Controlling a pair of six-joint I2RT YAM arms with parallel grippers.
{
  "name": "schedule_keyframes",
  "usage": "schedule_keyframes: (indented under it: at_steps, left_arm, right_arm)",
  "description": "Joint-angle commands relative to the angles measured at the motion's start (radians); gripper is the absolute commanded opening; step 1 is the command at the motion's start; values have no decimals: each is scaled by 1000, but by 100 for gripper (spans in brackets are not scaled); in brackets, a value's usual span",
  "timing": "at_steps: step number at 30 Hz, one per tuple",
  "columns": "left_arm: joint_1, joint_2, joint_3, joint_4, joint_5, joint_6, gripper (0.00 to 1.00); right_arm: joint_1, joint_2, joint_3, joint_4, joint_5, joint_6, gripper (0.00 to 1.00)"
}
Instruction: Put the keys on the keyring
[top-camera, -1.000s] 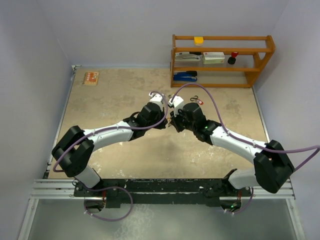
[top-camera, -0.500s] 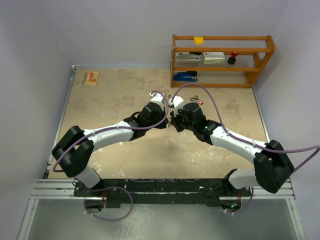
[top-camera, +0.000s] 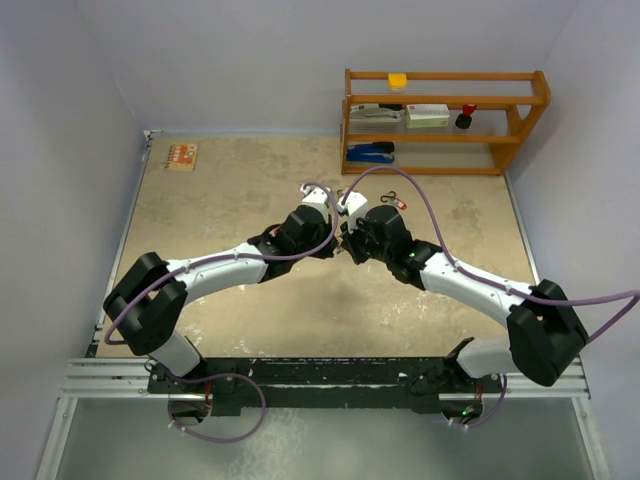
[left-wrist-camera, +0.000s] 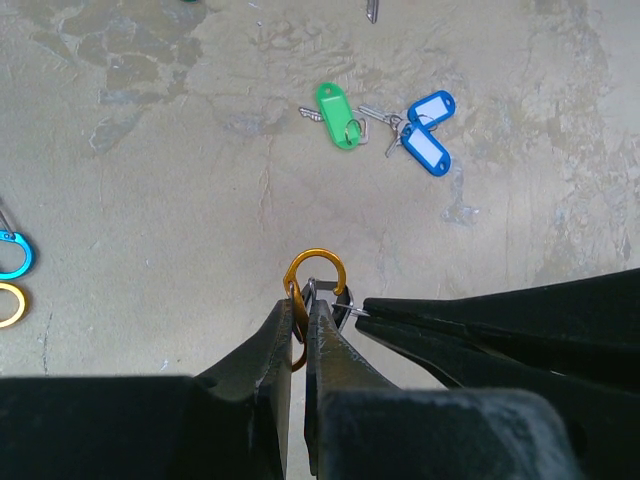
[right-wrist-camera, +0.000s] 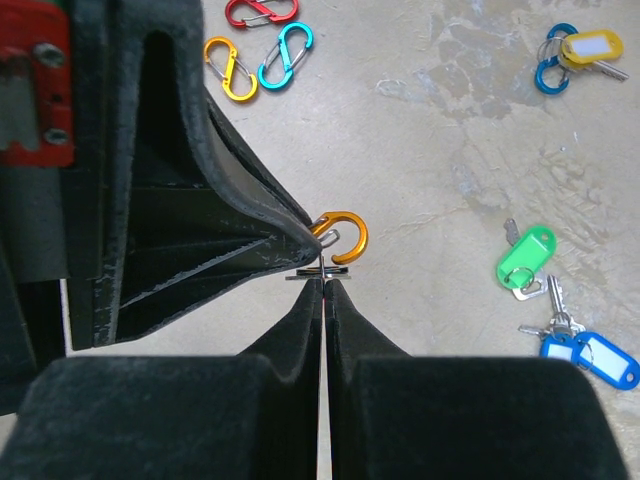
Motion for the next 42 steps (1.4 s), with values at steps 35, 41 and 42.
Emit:
schedule_keyframes:
  at_steps: [35,41,42]
  left_arm:
    - [-13,-72,10,-11,43,19,0]
    - [-13,-72,8,-25,44,29,26]
    - [-13,-72,7,-26,47,31,34]
  right_arm:
    - [5,-15,14,26,175,-20,0]
    - [6,-24,13,34,203,-24,0]
    - [5,-24,13,35,210,-25,0]
